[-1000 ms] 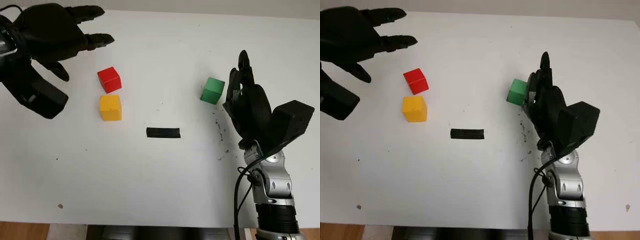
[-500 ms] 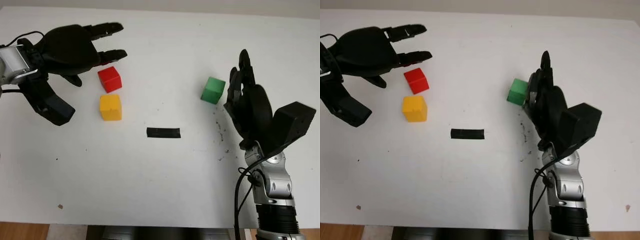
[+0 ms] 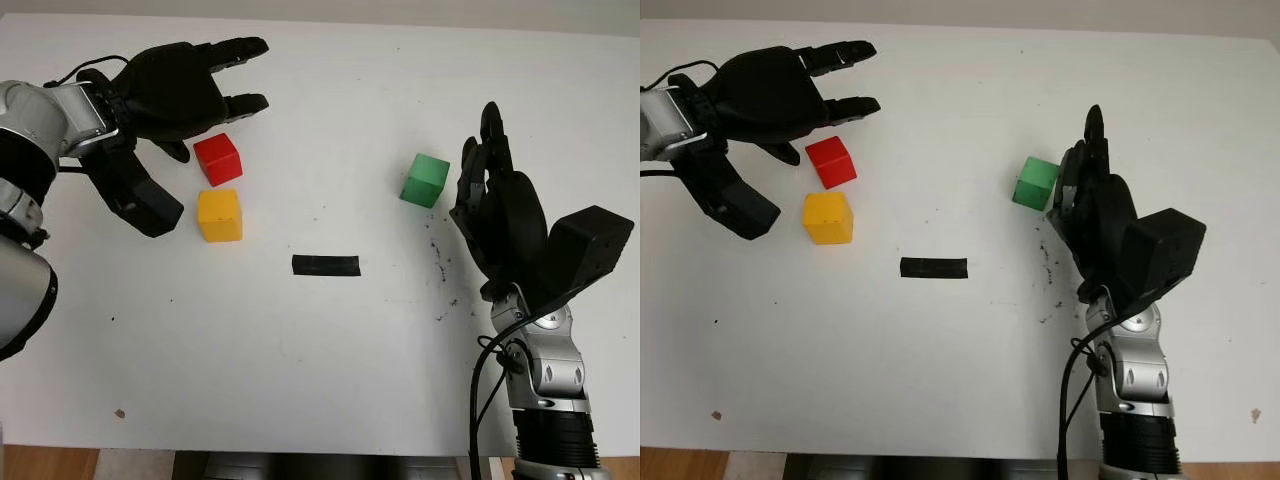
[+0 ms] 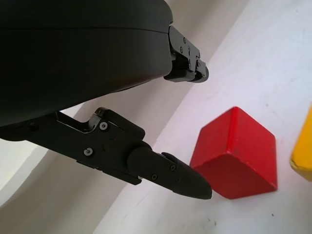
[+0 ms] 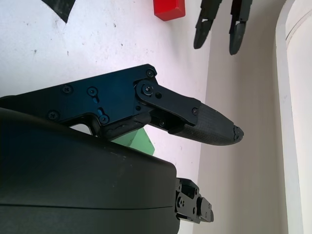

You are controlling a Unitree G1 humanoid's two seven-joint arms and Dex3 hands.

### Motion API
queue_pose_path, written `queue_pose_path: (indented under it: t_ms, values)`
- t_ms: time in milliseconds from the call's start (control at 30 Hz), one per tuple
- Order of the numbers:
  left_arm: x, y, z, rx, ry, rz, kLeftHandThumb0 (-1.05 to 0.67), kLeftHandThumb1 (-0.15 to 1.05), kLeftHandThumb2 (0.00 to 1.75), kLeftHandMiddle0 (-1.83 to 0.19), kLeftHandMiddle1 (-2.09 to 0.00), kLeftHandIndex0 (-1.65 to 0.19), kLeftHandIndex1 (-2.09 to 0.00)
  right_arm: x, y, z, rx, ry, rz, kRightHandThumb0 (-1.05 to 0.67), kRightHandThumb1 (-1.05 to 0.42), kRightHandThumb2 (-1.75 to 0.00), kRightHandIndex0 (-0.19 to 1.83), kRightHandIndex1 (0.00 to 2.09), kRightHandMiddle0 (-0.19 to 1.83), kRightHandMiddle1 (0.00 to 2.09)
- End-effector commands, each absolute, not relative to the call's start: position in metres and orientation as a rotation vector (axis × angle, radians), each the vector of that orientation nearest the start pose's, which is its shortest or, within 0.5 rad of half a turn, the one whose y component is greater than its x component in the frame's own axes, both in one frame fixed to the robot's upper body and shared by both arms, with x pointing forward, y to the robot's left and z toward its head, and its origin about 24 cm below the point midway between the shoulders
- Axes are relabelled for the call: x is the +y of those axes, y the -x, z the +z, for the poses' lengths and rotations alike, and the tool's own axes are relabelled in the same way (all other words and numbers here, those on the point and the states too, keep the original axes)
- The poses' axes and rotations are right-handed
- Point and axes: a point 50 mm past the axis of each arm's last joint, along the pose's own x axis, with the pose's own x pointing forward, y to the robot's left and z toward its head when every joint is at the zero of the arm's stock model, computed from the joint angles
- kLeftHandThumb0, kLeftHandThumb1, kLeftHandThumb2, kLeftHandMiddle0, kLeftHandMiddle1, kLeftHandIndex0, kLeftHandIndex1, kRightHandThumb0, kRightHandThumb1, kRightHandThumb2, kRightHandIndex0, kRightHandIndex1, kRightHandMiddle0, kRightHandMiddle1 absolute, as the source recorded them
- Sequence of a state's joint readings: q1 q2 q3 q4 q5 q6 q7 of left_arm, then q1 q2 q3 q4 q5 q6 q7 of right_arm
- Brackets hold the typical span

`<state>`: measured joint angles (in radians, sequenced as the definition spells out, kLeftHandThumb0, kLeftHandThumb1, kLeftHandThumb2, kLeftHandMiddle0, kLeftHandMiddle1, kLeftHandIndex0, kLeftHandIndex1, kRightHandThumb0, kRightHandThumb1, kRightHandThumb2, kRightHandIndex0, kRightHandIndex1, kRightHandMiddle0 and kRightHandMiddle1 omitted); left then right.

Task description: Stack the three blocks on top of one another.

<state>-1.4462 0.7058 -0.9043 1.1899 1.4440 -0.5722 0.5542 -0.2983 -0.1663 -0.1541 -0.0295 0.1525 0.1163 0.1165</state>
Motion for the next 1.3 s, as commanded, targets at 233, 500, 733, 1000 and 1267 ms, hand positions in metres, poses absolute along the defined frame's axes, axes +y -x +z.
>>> queue_pose_path:
  t_ms: [233,500,733,1000,1267]
  values:
    - [0.189,-0.405,0.256,-0.812,-2.459,-0.370,-0.58,0.86,0.05,0.11,-0.07,-0.30,-0.10,-0.194,-0.301,0.124,-0.223,-0.003,0.046,-0.67,-1.05,-0.76,-0.19,0.00,-0.19,0.00]
    - [0.190,-0.406,0.247,-0.782,-2.457,-0.397,-0.57,0.86,0.05,0.08,-0.07,-0.36,-0.11,-0.196,-0.302,0.127,-0.223,0.012,0.047,-0.68,-1.05,-0.77,-0.19,0.00,-0.19,0.00]
    - [0.191,-0.406,0.244,-0.826,-2.443,-0.372,-0.56,0.89,0.06,0.06,-0.07,-0.51,-0.17,-0.197,-0.302,0.127,-0.223,0.011,0.048,-0.69,-1.05,-0.77,-0.19,0.00,-0.19,0.00]
    - [0.188,-0.407,0.242,-0.812,-2.417,-0.359,-0.50,0.93,0.05,-0.05,-0.07,-0.43,-0.99,-0.199,-0.304,0.127,-0.220,0.010,0.052,-0.69,-1.05,-0.76,-0.19,0.00,-0.19,0.00]
    - [0.183,-0.408,0.238,-0.816,-2.404,-0.369,-0.44,0.92,0.05,-0.08,-0.07,-0.45,-1.22,-0.204,-0.303,0.127,-0.226,0.023,0.063,-0.70,-1.05,-0.73,-0.19,0.00,-0.19,0.00]
